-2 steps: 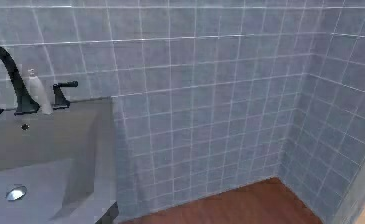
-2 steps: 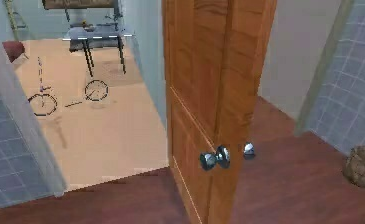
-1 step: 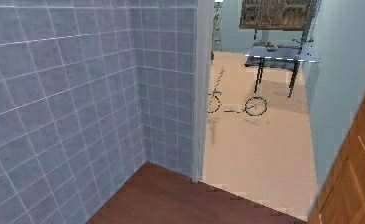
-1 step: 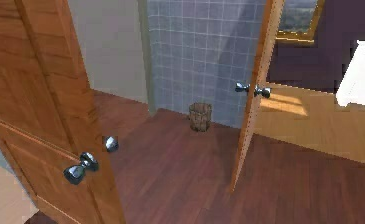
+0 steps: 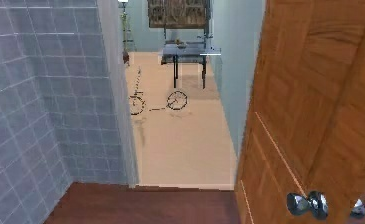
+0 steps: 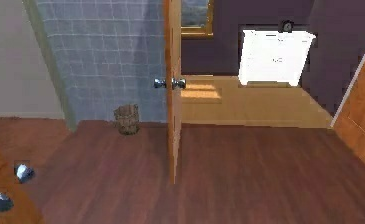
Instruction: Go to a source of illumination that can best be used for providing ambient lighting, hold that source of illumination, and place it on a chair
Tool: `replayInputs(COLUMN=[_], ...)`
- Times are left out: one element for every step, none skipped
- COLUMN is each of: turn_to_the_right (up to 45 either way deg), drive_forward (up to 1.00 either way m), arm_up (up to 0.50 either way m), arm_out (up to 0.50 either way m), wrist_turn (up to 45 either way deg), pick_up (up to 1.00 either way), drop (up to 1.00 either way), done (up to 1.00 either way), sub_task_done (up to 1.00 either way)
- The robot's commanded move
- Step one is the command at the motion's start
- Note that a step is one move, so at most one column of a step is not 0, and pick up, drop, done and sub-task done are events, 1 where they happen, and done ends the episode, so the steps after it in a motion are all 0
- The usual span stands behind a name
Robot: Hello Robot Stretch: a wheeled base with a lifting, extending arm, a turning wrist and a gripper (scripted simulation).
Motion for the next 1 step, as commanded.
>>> replayInputs(turn_to_the_right=[0.0], drive_forward=[0.55], arm_up=[0.00], arm_out=[0.00], wrist_turn=[0.0], pick_up=[0.00], drop=[0.00], done=[0.00], sub_task_done=[0.00])
